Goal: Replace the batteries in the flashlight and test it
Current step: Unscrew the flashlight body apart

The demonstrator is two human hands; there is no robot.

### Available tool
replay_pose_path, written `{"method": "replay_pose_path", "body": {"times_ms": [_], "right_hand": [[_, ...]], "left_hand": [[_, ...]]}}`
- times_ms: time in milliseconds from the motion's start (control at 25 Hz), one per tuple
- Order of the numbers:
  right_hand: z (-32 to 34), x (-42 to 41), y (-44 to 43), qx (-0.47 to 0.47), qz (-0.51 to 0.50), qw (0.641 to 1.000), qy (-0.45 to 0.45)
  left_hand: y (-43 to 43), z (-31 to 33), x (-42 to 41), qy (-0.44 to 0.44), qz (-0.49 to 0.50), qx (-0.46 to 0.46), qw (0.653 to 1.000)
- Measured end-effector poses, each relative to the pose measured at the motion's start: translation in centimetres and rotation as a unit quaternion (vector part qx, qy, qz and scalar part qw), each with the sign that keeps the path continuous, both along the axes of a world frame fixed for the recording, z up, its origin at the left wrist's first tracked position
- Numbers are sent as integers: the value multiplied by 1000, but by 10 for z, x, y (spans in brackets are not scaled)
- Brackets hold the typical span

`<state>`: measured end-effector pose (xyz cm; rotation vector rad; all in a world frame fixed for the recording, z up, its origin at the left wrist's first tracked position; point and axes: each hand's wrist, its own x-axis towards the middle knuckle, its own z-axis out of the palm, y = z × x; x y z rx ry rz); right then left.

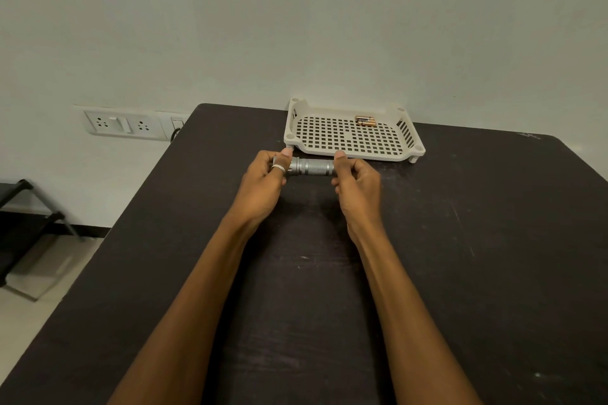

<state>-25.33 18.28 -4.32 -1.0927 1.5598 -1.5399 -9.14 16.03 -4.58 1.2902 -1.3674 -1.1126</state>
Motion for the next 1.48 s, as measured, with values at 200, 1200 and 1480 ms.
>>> {"method": "replay_pose_path", "body": {"times_ms": [200,1200,1480], "right_hand": [[2,0,3,-19,39,999,-6],[9,-5,3,-10,151,983,-103],[9,-8,2,-19,148,979,-140]], "left_hand": [[-1,3,1,37,10,21,999],[-1,6,3,90,61,33,994],[2,9,2,71,71,39,994]]}}
